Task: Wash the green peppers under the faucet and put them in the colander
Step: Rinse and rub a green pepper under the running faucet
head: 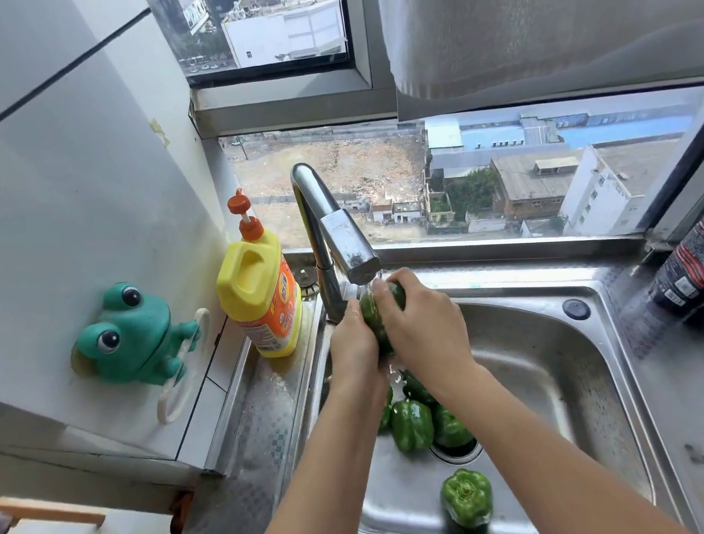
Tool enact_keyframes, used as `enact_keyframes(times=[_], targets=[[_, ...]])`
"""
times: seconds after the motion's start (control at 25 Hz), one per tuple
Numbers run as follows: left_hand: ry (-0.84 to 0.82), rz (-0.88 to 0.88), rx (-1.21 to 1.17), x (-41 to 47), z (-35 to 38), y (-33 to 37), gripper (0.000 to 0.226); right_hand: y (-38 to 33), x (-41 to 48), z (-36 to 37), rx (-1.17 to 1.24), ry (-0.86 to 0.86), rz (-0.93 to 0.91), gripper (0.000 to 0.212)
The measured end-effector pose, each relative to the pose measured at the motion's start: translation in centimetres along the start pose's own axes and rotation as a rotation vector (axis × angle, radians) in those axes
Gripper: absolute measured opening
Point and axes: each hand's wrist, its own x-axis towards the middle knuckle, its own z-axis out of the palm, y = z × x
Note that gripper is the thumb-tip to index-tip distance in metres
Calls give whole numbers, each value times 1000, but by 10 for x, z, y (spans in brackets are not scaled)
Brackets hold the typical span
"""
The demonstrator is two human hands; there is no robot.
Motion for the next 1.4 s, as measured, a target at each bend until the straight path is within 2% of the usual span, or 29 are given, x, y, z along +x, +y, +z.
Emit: enact_keyframes(times=[0.12,0.2,0.24,0.28,0.32,0.4,0.44,0.52,0.56,0.68,0.8,0.92,1.08,1.2,1.32,1.4], targets=[[29,193,103,6,0,-11,36,4,16,1,361,-68,197,42],[23,254,31,9,1,-7,29,13,23,-1,716,-244,437,46],[26,267,-6,9,1,-5,28,17,22,-1,798,-383,517,48],[40,272,-32,9,0,-4,27,21,20,-1,801,-500,529,51],[54,268,-55,9,0,-5,26,24,17,2,787,-532,502,53],[60,158,-119,11,0,-7,28,25,11,11,795,-360,373,46],[29,32,-158,13,1,-7,30,22,8,12,789,-228,288,39],[-91,-229,-219,11,5,-2,35,22,4,13,633,-30,114,34],[-116,-284,-255,11,6,-2,36,23,4,12,528,12,39,34],[-125,-211,-458,15,6,-9,37,19,0,14,491,128,-95,30],[-84,14,-485,18,6,-16,22,13,-4,20,585,239,-22,34],[-57,151,-323,15,2,-12,13,17,1,15,551,128,128,46],[-263,125,-203,9,-7,-5,7,27,8,14,615,-41,266,47],[-415,-11,-82,8,-18,0,25,42,9,16,625,-118,241,43],[-429,-33,4,16,-33,-1,53,57,18,6,561,-319,143,41],[-440,-54,39,19,-41,-1,61,65,35,2,560,-412,172,39]])
